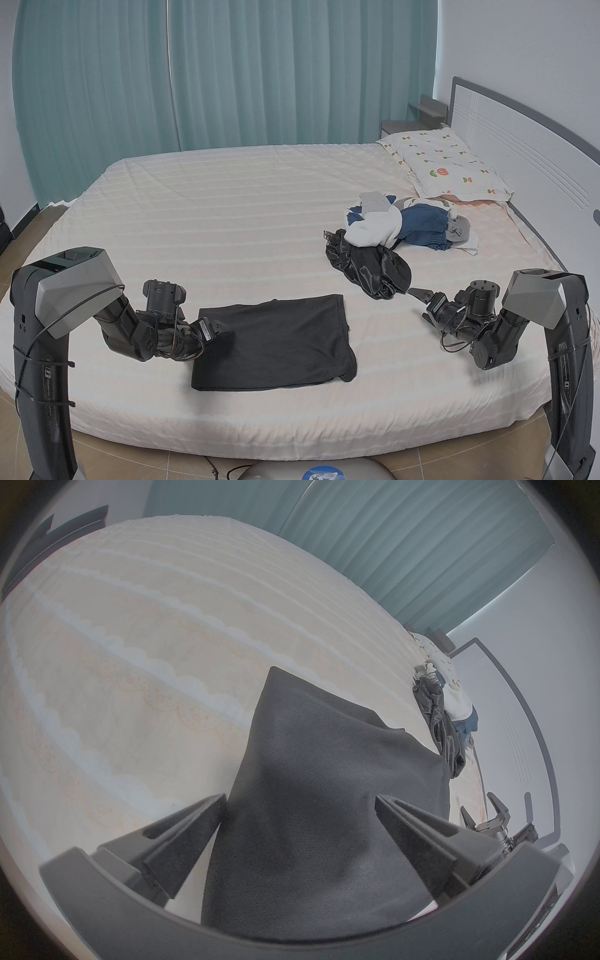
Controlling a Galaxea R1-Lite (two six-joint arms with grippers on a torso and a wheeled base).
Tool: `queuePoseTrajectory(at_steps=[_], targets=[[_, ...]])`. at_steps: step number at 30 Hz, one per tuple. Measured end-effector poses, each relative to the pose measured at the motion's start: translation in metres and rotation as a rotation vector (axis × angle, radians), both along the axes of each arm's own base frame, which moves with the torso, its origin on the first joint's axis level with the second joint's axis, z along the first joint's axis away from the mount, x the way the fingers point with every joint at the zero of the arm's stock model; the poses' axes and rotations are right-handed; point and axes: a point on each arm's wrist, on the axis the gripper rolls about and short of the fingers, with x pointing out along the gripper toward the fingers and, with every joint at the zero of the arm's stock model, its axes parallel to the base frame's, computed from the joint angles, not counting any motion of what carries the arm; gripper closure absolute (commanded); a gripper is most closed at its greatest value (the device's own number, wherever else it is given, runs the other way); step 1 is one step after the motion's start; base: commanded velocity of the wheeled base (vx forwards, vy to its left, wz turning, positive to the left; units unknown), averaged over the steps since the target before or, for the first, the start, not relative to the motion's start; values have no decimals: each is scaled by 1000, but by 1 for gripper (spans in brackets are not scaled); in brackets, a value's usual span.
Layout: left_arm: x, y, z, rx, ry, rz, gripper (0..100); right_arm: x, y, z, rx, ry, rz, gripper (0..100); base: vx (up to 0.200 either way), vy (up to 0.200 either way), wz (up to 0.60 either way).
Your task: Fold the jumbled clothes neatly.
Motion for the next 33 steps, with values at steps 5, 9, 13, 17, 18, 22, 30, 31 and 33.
queuePoseTrajectory(at_steps=[5, 9, 13, 17, 18, 22, 30, 31, 33], targets=[[1, 0, -1, -1, 0, 2, 100, 0, 0, -1, 0, 3, 0, 0, 0, 0, 0], [1, 0, -1, 0, 0, 2, 100, 0, 1, -2, 0, 4, 2, 0, 0, 0, 0], [1, 1, -1, -1, 2, 5, 100, -1, 1, -2, 0, 6, 1, 0, 0, 0, 0], [0, 3, -1, -2, 6, 8, 100, -1, 1, -2, -1, 8, 2, 0, 0, 0, 0], [0, 4, -1, -3, 7, 9, 100, -1, 1, -2, -1, 8, 2, 0, 0, 0, 0], [-2, 4, -2, -1, 21, 10, 100, -1, 0, -2, -2, 9, 1, 0, 0, 0, 0], [-2, 6, 2, -4, 20, 22, 100, -1, 0, -3, -4, 8, 1, 0, 0, 100, 0], [-2, 6, 3, -4, 18, 23, 100, -2, 0, -3, -5, 9, 1, 0, 0, 200, 0], [-2, 9, 4, -5, 17, 29, 100, -2, 0, -3, -5, 9, 2, 0, 0, 200, 0]])
